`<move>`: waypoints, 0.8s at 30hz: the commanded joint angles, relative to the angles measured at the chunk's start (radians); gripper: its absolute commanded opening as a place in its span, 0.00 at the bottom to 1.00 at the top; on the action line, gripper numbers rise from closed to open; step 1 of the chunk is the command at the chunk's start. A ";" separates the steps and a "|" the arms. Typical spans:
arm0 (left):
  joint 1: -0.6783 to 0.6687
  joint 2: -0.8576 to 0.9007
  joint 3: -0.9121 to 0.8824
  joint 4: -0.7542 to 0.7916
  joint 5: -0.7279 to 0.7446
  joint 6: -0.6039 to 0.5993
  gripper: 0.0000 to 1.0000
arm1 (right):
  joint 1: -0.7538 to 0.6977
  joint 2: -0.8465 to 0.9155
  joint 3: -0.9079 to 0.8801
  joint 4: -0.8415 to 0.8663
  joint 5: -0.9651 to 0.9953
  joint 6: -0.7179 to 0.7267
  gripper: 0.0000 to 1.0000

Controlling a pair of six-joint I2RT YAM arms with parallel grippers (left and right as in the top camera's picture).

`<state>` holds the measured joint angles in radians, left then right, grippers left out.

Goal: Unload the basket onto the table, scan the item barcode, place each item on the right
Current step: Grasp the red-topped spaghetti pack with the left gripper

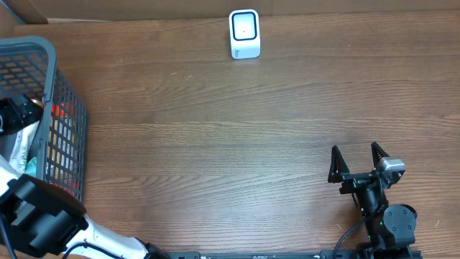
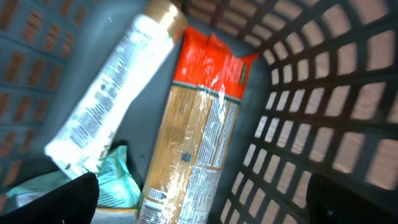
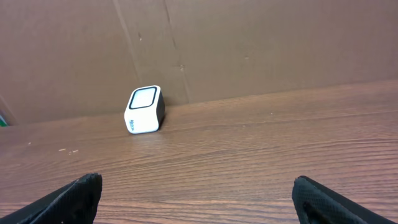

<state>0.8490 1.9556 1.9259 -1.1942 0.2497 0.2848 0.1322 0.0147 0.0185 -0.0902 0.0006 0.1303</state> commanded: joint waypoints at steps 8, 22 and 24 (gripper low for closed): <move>0.014 0.100 0.002 -0.015 0.014 0.065 1.00 | -0.003 -0.009 -0.010 0.006 0.006 -0.001 1.00; 0.008 0.241 -0.078 0.063 0.011 0.134 0.93 | -0.003 -0.009 -0.010 0.006 0.006 -0.001 1.00; -0.001 0.266 -0.078 0.076 0.010 0.143 0.94 | -0.003 -0.009 -0.010 0.006 0.006 -0.001 1.00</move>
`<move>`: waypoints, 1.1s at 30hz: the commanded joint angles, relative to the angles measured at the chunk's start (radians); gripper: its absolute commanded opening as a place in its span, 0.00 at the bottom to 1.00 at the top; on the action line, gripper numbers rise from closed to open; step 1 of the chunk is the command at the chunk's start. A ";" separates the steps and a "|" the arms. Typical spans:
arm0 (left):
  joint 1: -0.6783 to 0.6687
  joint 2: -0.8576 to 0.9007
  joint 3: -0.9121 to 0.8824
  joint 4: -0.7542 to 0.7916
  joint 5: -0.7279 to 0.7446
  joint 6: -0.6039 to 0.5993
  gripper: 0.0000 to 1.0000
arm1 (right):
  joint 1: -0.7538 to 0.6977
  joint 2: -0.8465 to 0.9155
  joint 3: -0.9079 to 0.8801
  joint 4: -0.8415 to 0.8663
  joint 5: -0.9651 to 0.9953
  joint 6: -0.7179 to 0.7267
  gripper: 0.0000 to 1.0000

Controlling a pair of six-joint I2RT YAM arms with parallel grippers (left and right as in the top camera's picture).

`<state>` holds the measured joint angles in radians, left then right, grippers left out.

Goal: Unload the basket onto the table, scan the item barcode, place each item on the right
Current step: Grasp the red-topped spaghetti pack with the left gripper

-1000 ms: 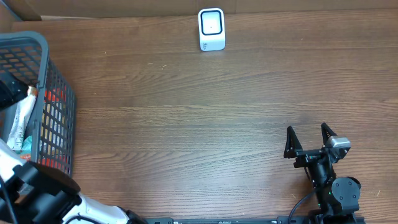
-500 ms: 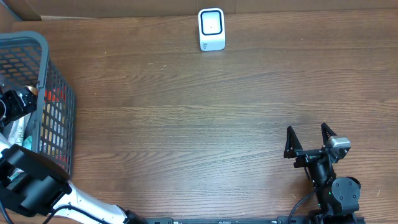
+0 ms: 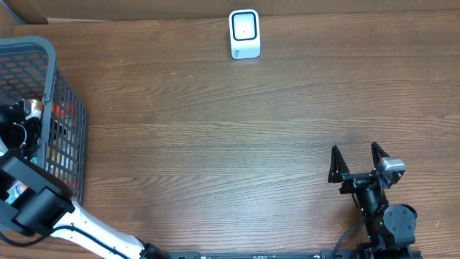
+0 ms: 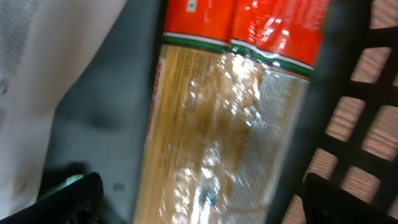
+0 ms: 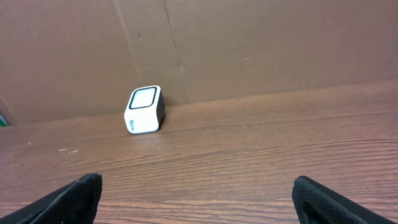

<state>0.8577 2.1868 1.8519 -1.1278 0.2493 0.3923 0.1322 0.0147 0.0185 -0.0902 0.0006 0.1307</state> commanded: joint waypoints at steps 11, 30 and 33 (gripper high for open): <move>-0.067 0.153 -0.005 0.040 0.006 0.049 0.57 | -0.003 -0.009 -0.010 0.006 0.006 -0.002 1.00; -0.074 0.011 0.210 -0.121 -0.048 -0.132 0.04 | -0.003 -0.009 -0.010 0.006 0.006 -0.002 1.00; -0.073 -0.071 0.244 -0.140 -0.065 -0.164 0.04 | -0.003 -0.009 -0.010 0.006 0.006 -0.002 1.00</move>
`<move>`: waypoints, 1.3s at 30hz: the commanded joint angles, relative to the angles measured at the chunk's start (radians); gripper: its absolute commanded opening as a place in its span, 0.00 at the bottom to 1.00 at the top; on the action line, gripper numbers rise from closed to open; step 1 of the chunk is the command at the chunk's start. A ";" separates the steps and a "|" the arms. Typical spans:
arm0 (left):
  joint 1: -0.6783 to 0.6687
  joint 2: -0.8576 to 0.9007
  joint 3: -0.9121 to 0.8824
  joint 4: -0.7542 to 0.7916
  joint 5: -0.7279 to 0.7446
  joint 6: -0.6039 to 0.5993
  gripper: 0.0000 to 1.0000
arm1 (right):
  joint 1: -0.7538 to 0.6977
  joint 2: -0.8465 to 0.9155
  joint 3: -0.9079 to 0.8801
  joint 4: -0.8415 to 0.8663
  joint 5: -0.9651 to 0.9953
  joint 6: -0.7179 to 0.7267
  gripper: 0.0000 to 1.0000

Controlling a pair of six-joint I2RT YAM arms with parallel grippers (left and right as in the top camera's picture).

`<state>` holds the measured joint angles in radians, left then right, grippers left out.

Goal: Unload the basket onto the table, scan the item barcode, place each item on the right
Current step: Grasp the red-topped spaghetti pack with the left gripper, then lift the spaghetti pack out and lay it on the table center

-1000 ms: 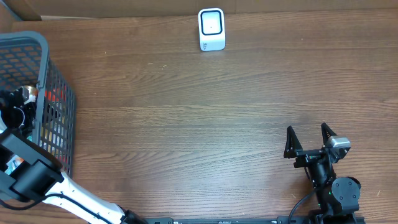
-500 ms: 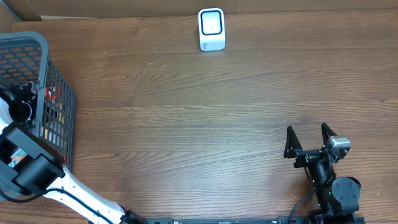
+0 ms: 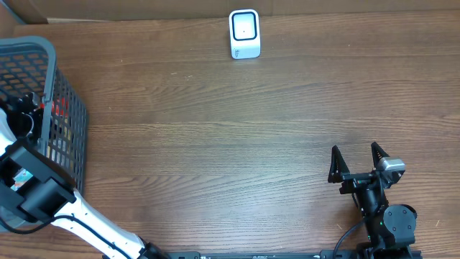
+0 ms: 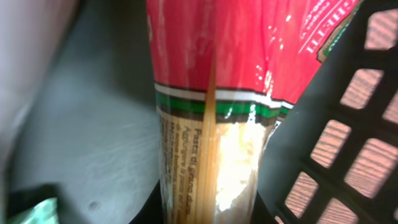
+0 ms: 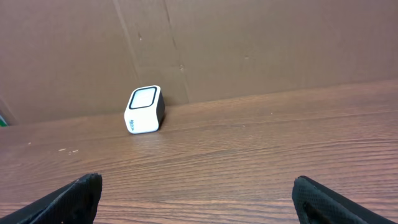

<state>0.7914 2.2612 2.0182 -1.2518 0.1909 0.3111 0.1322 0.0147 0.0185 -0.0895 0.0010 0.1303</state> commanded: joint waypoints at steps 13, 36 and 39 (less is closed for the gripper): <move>-0.007 -0.585 0.081 0.048 -0.071 -0.316 0.04 | -0.003 -0.009 -0.010 0.006 0.005 -0.001 1.00; -0.521 -0.876 0.069 0.064 -0.008 -0.423 0.04 | -0.003 -0.009 -0.010 0.006 0.005 -0.001 1.00; -0.652 -0.853 0.029 0.001 -0.007 -0.466 0.04 | -0.003 -0.009 -0.010 0.006 0.006 -0.001 1.00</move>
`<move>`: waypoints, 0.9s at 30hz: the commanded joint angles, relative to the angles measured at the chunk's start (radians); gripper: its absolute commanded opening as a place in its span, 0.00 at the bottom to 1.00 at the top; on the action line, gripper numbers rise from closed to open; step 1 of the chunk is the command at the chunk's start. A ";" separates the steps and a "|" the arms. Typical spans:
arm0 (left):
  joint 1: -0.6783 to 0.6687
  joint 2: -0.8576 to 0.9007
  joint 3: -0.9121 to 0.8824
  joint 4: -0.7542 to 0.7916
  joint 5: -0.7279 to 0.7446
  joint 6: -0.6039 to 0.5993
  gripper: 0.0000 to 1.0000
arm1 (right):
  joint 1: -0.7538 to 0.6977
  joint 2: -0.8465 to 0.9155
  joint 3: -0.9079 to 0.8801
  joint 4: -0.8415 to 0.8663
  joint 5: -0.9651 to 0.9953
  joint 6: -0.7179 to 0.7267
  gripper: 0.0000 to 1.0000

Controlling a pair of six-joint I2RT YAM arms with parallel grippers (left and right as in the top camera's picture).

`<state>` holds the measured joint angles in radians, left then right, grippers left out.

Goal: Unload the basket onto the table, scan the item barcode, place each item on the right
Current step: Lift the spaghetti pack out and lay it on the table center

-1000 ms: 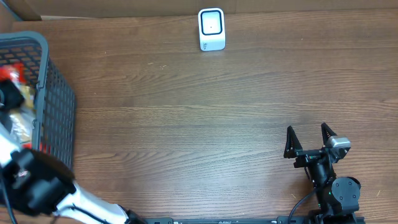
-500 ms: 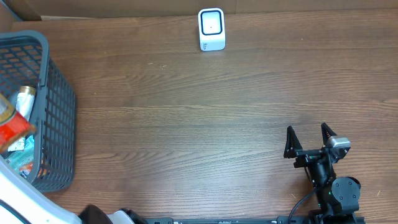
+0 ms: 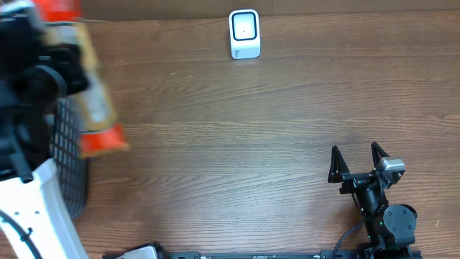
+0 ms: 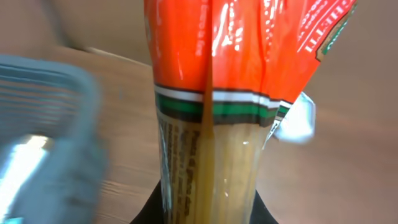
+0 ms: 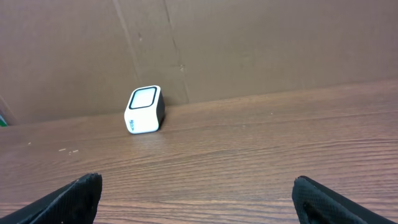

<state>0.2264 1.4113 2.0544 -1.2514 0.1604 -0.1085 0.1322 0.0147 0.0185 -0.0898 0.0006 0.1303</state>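
Observation:
A long spaghetti packet (image 3: 92, 93), clear in the middle with red-orange ends, hangs in the air above the basket's right wall, blurred. My left gripper (image 3: 56, 72) is shut on it. In the left wrist view the packet (image 4: 214, 93) fills the middle and stands up from between the jaws of that gripper (image 4: 208, 213). The white barcode scanner (image 3: 244, 34) stands at the table's far edge and also shows as the scanner (image 5: 144, 109) and a white blur beside the packet, the scanner (image 4: 298, 121). My right gripper (image 3: 357, 162) rests open at the front right, holding nothing.
The grey mesh basket (image 3: 70, 155) stands at the table's left edge, largely hidden under my left arm; it is a blurred grey shape, the basket (image 4: 43, 130), in the left wrist view. A brown cardboard wall (image 5: 249, 43) backs the table behind the scanner.
My left gripper, then shut on the spaghetti packet down inside the basket, now holds it lifted clear above the basket's right wall. The right arm has not moved.
My left gripper was open over the basket's contents, a white tube and the spaghetti packet. Then it was lower, close over the packet. Then it was shut on the packet inside the basket, and now holds it up out of the basket. The right gripper stayed open.

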 commanded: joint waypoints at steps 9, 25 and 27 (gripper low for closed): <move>-0.401 0.034 -0.393 0.106 -0.062 -0.190 0.04 | -0.003 -0.009 -0.010 0.006 0.006 -0.001 1.00; -0.511 0.207 -0.960 0.673 0.153 -0.400 0.04 | -0.003 -0.009 -0.010 0.006 0.006 -0.001 1.00; -0.525 0.240 -0.960 0.745 0.186 -0.447 0.04 | -0.003 -0.009 -0.010 0.006 0.006 -0.001 1.00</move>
<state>-0.2783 1.6371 1.0740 -0.5755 0.2119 -0.4641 0.1322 0.0147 0.0185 -0.0902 0.0010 0.1299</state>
